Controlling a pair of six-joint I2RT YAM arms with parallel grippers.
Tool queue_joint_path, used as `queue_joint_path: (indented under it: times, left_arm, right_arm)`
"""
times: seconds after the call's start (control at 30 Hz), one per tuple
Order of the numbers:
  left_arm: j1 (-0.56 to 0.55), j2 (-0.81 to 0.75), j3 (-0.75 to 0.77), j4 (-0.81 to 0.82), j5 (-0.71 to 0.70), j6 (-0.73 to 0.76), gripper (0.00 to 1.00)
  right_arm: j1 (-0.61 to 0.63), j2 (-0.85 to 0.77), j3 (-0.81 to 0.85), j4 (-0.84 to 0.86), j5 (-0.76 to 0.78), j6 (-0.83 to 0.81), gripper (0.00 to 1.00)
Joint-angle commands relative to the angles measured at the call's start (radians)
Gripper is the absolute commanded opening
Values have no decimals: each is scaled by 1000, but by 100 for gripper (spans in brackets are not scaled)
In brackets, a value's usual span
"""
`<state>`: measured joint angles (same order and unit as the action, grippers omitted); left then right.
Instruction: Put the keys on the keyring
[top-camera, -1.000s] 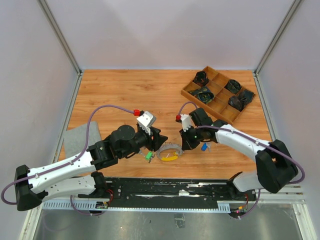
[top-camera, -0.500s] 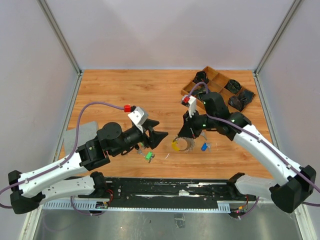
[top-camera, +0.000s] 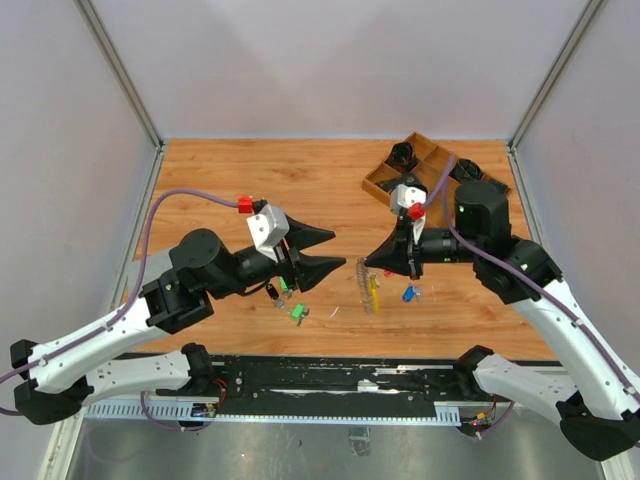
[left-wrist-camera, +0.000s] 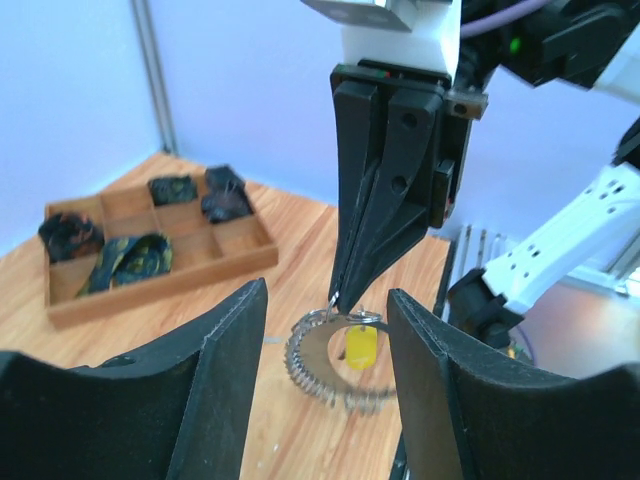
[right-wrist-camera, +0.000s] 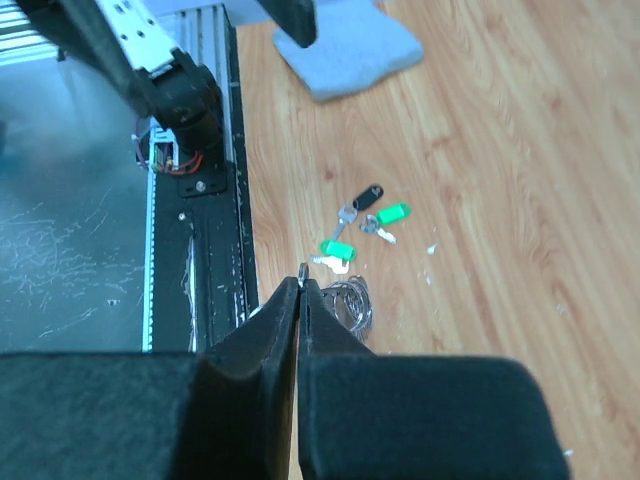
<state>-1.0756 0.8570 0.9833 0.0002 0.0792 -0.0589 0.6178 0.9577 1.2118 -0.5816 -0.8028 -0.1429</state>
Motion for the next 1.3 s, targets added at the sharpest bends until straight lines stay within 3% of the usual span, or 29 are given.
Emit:
queue_joint_path:
  times: [0.0, 0.3, 0.6, 1.27]
  left_arm:
    - [6, 18, 96, 42, 114, 28, 56]
    - [6, 72, 161, 47, 202, 42, 54]
    - [6, 68, 163, 106, 310, 18, 41]
    - [5, 113, 173, 275, 365, -46, 30]
  right_arm:
    - [14, -44, 74, 37, -127, -84, 0]
    - [14, -123, 81, 294, -188, 54, 0]
    - [14, -157, 47, 581, -233, 248, 0]
    - [14, -139, 30, 684, -288, 317, 1]
